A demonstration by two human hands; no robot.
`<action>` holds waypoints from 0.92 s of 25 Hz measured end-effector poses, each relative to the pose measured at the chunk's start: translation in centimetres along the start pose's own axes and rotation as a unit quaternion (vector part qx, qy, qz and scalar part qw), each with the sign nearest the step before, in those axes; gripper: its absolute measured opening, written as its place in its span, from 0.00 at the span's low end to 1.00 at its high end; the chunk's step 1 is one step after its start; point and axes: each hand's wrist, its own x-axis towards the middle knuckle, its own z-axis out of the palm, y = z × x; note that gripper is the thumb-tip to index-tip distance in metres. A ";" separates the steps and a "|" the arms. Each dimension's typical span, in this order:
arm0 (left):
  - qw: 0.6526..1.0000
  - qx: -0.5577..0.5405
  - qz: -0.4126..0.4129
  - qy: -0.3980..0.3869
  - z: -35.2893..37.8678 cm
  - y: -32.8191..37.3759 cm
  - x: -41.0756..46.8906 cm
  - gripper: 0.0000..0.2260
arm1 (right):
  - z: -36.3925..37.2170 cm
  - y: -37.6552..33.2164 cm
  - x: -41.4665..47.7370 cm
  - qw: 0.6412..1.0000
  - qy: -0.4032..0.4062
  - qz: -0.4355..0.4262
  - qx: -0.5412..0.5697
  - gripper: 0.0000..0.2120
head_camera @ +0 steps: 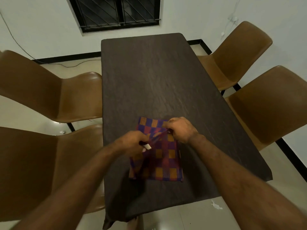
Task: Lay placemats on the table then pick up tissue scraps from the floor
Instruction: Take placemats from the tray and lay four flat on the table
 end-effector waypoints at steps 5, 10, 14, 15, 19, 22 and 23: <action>0.989 0.085 -0.118 0.024 -6.1 -4.7 -1.1 0.15 | -4.8 -1.0 3.1 0.995 -0.060 0.071 -0.048 0.10; 0.941 0.045 -0.208 0.262 -10.1 -6.4 0.9 0.07 | -8.8 -3.1 8.2 0.971 0.041 0.213 -0.103 0.10; 0.835 -0.299 -0.181 0.424 -16.9 -6.7 2.6 0.05 | -15.0 -2.4 12.4 0.967 0.162 0.194 -0.016 0.10; 0.801 -0.332 -0.167 0.469 -19.0 -6.5 2.7 0.04 | -17.1 -2.2 13.3 0.961 0.212 0.177 0.004 0.10; 0.738 -0.313 -0.077 0.593 -26.1 -5.4 1.8 0.02 | -24.7 -2.2 15.4 0.920 0.378 0.094 0.033 0.16; 0.721 -0.276 -0.004 0.636 -27.4 -5.3 0.0 0.05 | -26.4 -2.6 14.7 0.885 0.459 0.065 0.042 0.18; 0.720 -0.268 0.017 0.640 -26.6 -5.3 -0.7 0.05 | -25.7 -2.8 13.9 0.878 0.472 0.055 0.049 0.17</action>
